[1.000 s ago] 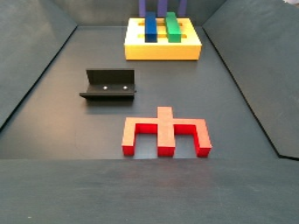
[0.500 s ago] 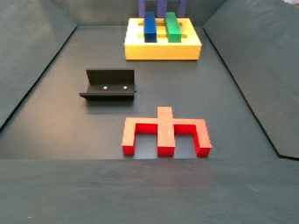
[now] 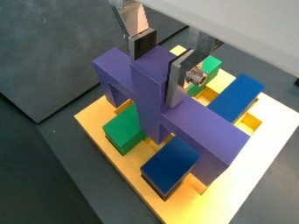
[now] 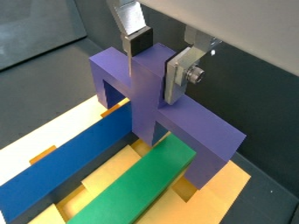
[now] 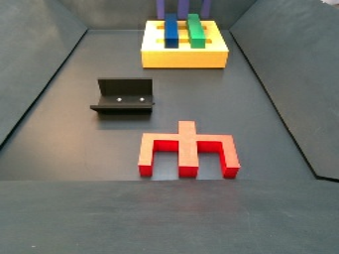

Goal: Pick up the purple object. Move up. Move to above the board. Insert the purple object.
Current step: Insert the purple object.

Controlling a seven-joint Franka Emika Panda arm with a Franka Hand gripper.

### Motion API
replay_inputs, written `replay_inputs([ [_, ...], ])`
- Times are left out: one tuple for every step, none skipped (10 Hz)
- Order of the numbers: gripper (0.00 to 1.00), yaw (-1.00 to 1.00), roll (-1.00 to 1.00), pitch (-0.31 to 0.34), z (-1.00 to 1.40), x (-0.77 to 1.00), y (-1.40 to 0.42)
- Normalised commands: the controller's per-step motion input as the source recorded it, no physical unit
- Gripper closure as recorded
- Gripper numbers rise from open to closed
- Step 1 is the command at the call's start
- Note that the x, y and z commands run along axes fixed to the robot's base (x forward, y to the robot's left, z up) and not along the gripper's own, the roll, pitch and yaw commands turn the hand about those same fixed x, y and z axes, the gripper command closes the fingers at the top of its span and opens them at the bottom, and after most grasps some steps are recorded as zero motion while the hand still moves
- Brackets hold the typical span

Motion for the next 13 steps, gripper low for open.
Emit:
replay_inputs([
  [1.00, 0.03, -0.05, -0.027, -0.10, 0.14, 0.00],
  [1.00, 0.05, -0.01, -0.010, -0.07, 0.15, 0.00],
  [1.00, 0.08, 0.00, -0.024, -0.05, 0.00, 0.01],
  [1.00, 0.11, 0.00, -0.076, 0.00, -0.17, 0.08],
  [1.00, 0.15, 0.07, -0.051, -0.08, -0.06, 0.00],
  [1.00, 0.22, 0.18, -0.050, -0.21, -0.09, 0.00],
  [1.00, 0.21, 0.13, -0.063, -0.31, -0.04, -0.06],
  [1.00, 0.14, 0.09, -0.063, -0.36, 0.00, -0.12],
  [1.00, 0.08, 0.14, -0.050, -0.36, 0.00, -0.11],
  [1.00, 0.00, 0.12, 0.000, -0.28, 0.20, -0.10],
  [1.00, 0.00, 0.13, 0.000, -0.24, 0.15, 0.00],
  [1.00, -0.07, 0.15, 0.000, -0.15, 0.05, 0.00],
  [1.00, -0.15, 0.10, 0.000, -0.03, 0.00, -0.06],
])
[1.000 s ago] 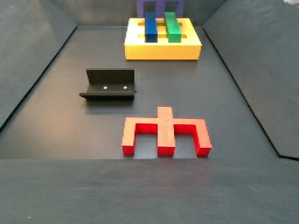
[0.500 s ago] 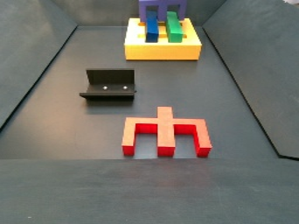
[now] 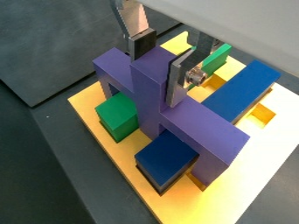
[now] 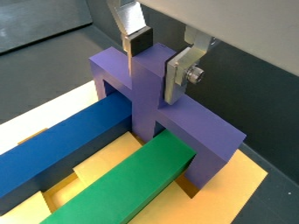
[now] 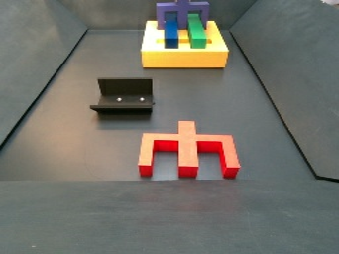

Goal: Pick up the purple object. Move up. Move to above the board. Insert the purple object.
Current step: Insert the purple object.

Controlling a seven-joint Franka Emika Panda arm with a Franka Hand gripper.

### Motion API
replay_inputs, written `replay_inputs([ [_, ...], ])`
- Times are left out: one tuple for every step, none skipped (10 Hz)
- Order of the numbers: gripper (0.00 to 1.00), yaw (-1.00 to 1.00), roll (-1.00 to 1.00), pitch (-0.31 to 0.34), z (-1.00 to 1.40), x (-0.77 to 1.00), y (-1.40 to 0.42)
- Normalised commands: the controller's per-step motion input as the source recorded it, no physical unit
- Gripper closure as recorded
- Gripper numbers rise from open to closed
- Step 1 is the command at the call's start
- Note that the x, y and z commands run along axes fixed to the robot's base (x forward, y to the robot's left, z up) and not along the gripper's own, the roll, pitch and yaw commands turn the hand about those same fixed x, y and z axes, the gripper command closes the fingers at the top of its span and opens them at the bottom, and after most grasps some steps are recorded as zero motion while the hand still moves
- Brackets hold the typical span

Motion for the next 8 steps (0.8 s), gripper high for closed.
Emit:
replay_inputs([
  [1.00, -0.29, 0.01, 0.000, 0.00, 0.00, -0.20],
  [1.00, -0.29, 0.02, 0.000, -0.08, 0.00, -0.17],
  [1.00, -0.24, 0.00, 0.000, -0.14, 0.00, -0.06],
  [1.00, -0.07, 0.06, 0.000, -0.22, 0.00, 0.00],
  [1.00, 0.00, 0.12, 0.000, -0.12, 0.09, 0.04],
  [1.00, 0.00, 0.09, 0.014, 0.00, 0.17, 0.05],
  [1.00, 0.07, 0.00, 0.010, 0.09, 0.19, 0.01],
  [1.00, 0.01, 0.01, 0.000, 0.03, 0.15, 0.00],
])
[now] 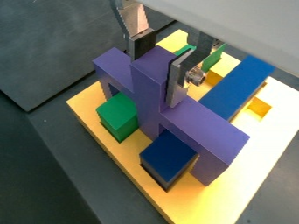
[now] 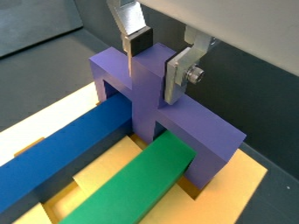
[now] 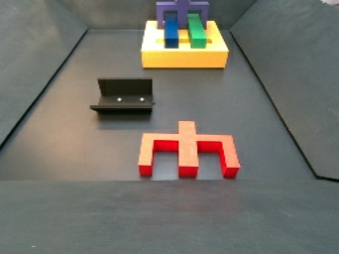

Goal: Pick up the purple object. Move up. Move to above the board. Insert the purple object.
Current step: Insert the purple object.

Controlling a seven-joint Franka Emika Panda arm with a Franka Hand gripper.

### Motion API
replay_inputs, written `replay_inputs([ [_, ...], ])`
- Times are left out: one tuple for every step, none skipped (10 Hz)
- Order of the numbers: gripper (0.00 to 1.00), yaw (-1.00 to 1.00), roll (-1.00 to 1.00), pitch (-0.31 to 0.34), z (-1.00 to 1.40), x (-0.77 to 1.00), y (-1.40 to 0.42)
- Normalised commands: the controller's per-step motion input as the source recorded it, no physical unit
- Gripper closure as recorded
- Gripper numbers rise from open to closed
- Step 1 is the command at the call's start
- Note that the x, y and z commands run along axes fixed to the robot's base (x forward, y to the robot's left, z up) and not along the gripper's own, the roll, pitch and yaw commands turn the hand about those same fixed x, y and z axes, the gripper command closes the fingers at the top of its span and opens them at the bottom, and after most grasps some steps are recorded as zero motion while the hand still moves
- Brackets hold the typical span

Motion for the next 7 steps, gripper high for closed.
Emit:
replay_inputs([
  [1.00, 0.00, 0.03, 0.000, 0.00, 0.15, 0.00],
  [1.00, 0.00, 0.01, 0.020, -0.04, 0.19, 0.02],
  [1.00, -0.04, 0.04, 0.020, -0.06, 0.12, 0.17],
  [1.00, 0.00, 0.08, 0.001, -0.13, 0.00, 0.03],
  [1.00, 0.00, 0.04, 0.000, -0.17, -0.03, 0.00],
  [1.00, 0.02, 0.00, -0.043, -0.15, -0.06, 0.00],
  [1.00, 0.06, 0.00, -0.044, -0.27, -0.19, -0.03],
])
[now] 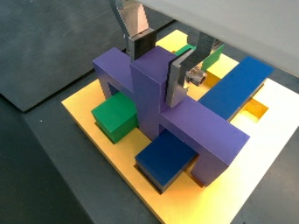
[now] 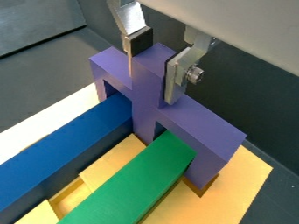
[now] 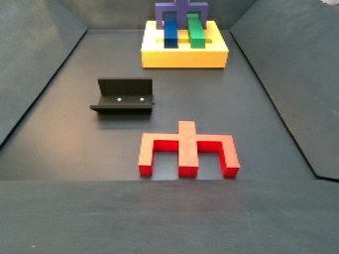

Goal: Pick up the purple object. Move up. Move to above the board. Insert the purple object.
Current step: Insert the purple object.

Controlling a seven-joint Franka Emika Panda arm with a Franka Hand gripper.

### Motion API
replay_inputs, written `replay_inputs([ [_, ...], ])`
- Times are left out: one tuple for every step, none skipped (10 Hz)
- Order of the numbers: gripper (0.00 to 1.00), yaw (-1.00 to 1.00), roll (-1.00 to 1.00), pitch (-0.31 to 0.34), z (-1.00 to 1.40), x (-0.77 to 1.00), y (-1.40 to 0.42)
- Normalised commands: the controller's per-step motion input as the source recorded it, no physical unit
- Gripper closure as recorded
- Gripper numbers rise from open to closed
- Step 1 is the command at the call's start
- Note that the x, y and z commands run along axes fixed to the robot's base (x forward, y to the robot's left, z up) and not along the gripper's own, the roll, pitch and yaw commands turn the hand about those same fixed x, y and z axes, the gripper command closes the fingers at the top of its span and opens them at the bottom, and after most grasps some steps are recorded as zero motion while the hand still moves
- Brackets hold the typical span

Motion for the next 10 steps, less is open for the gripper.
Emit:
replay_inputs([
  [1.00, 0.00, 0.08, -0.057, -0.23, -0.16, 0.00],
  [1.00, 0.00, 0.08, -0.051, -0.19, -0.27, 0.00],
  [1.00, 0.00, 0.00, -0.020, -0.14, -0.19, 0.00],
  [1.00, -0.06, 0.01, 0.000, -0.24, 0.00, -0.05],
  [1.00, -0.05, 0.04, 0.000, -0.30, 0.09, -0.08],
  [1.00, -0.12, 0.12, 0.076, -0.39, 0.36, -0.08],
  [1.00, -0.12, 0.15, 0.104, -0.40, 0.37, -0.06],
  [1.00, -0.11, 0.16, 0.106, -0.41, 0.31, -0.02],
  [1.00, -0.09, 0.17, 0.106, -0.41, 0.25, 0.00],
  [1.00, -0.01, 0.11, 0.063, -0.50, 0.09, 0.00],
])
